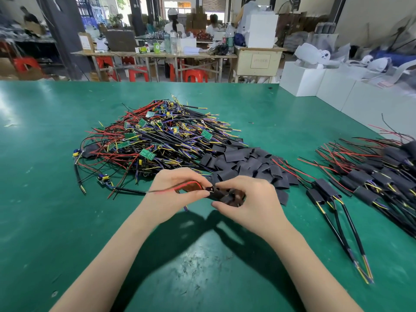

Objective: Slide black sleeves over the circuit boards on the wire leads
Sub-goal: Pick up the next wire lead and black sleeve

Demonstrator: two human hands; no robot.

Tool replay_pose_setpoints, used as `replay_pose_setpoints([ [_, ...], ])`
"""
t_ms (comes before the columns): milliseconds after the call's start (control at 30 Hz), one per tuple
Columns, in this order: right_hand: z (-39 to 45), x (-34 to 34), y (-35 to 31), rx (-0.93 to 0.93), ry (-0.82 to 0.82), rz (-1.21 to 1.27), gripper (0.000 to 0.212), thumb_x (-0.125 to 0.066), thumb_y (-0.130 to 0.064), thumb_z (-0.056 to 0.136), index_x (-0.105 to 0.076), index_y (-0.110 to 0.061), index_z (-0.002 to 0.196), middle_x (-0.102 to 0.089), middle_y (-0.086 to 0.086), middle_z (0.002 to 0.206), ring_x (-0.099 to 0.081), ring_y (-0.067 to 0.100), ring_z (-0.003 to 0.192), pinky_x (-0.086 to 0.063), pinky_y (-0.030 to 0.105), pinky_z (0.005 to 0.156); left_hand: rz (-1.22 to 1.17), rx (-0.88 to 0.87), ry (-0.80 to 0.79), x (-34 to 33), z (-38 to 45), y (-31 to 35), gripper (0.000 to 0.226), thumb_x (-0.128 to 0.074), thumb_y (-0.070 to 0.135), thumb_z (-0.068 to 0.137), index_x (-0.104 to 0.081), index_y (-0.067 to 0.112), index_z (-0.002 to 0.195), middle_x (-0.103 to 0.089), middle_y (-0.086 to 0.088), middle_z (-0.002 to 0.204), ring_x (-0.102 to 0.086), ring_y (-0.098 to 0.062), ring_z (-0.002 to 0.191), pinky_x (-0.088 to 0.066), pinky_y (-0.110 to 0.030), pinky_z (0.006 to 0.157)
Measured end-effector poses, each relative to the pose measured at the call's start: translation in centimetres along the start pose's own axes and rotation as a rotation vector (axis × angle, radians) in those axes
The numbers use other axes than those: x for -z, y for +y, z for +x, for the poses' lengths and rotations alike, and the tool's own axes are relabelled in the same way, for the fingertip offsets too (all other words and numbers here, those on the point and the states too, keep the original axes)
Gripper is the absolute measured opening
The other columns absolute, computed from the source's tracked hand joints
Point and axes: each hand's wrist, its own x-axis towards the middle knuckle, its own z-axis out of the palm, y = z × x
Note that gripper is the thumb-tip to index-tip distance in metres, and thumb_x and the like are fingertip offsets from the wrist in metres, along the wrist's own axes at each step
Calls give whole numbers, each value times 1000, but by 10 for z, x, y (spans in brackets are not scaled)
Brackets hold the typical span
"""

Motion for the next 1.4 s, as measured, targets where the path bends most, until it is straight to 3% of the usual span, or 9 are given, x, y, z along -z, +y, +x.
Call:
replay_pose_setpoints([
  [100,1,5,6,57,-119,1,46,-80,-41,70,-69,-32,114,-64,-17,116,-47,8,97,-39,23,88,38,-84,-89,3,0,0,13,-77,-3,76,-77,3,87,-67,-12,87,-65,-28,78,-55,-28,76],
  [167,2,5,7,73,-201,78,46,-80,-29,74,-68,-27,118,-66,-11,117,-48,6,103,-36,22,95,47,-85,-117,3,0,-1,14,-76,-8,75,-77,3,84,-65,-11,85,-62,-29,76,-52,-26,74],
  [267,3,3,8,58,-211,91,42,-75,-20,78,-67,-27,118,-70,-6,104,-56,15,97,-42,31,90,44,-79,-165,3,-2,-1,14,-74,-10,77,-77,3,82,-65,-11,85,-62,-26,77,-51,-23,75],
  [567,4,2,12,143,-71,113,32,-76,-17,78,-70,-22,109,-68,-6,97,-58,13,91,-47,43,82,-96,-47,-113,3,-2,-3,10,-72,-12,76,-71,-3,81,-65,-17,92,-64,-17,83,-51,-22,78],
  [733,6,-5,15,217,85,58,25,-77,-18,79,-71,-21,102,-67,-9,93,-58,12,89,-46,40,77,-143,-23,-62,-3,0,-8,13,-72,-10,78,-68,2,80,-66,-13,92,-64,-16,84,-53,-23,77],
  [867,7,-9,13,253,160,25,22,-63,-29,86,-71,-18,103,-67,-6,97,-58,18,89,-45,39,76,-216,25,13,-8,0,-12,17,-74,-8,76,-67,8,79,-69,-8,88,-65,-14,80,-52,-20,75],
  [967,7,-9,13,248,194,6,22,-65,-23,85,-71,-17,106,-67,-5,100,-58,20,89,-44,43,76,-294,55,75,-9,2,-14,17,-75,-3,76,-69,13,78,-70,-7,89,-67,-14,79,-53,-22,77],
  [1167,6,-5,8,300,184,6,34,-69,-17,85,-67,-21,118,-58,0,122,-58,19,101,-44,42,84,-408,104,97,-3,2,-16,9,-73,8,76,-71,12,84,-71,-15,95,-68,-20,83,-57,-29,80],
  [1400,8,-4,-3,439,216,-259,31,-68,4,74,-71,-14,98,-62,10,112,-58,23,78,-50,34,61,-414,114,69,-5,3,-17,9,-73,6,75,-71,10,83,-72,-15,93,-69,-21,84,-57,-32,82],
])
